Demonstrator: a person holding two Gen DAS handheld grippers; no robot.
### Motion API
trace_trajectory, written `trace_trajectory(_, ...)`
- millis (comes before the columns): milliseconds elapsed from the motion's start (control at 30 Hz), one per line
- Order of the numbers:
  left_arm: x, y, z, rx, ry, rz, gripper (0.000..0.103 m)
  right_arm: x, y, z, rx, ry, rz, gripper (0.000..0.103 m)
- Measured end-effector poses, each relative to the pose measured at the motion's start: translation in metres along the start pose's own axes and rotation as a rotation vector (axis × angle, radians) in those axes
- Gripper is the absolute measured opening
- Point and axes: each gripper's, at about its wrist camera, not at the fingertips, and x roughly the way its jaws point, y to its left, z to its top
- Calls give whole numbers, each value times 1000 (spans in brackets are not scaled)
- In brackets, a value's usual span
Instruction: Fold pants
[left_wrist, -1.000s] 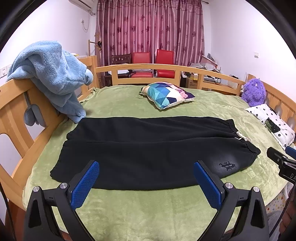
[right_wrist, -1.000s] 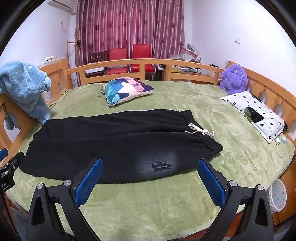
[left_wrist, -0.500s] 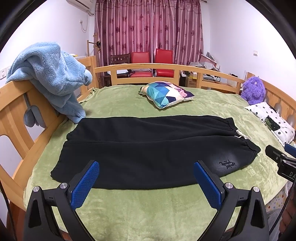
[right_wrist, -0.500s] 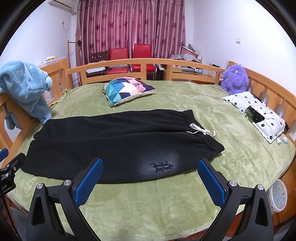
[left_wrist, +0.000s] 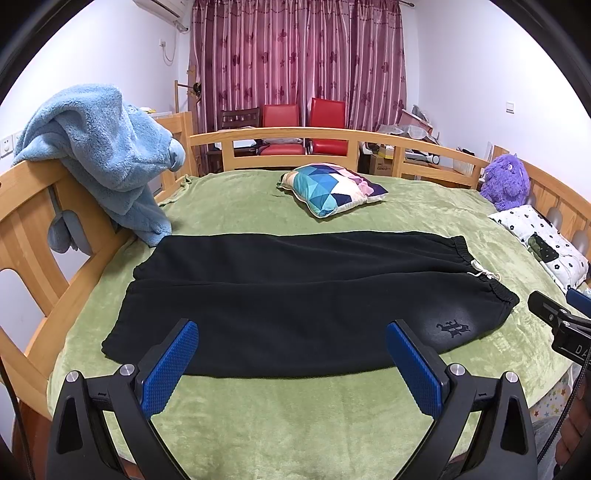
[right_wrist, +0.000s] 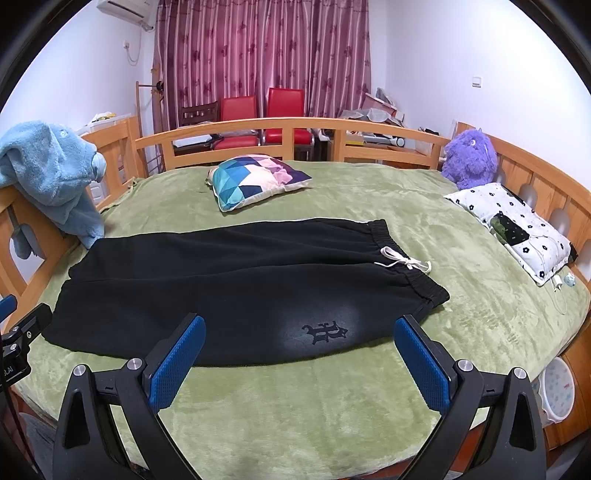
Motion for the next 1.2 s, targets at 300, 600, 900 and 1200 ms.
trace_trajectory(300, -3, -1, 1, 5, -4, -4, 103, 1, 0, 0, 1, 3, 2, 101)
trace_trajectory(600, -4, -1, 1, 6, -4, -5, 103, 1, 0, 0, 1, 1, 2, 101)
trace_trajectory(900, -5, -3, 1, 11, -7, -1, 103, 1, 1, 0, 0, 1, 1, 101)
trace_trajectory(1200, -7, 0, 0, 13, -8, 43, 103, -2, 6, 1, -10, -2, -8, 101)
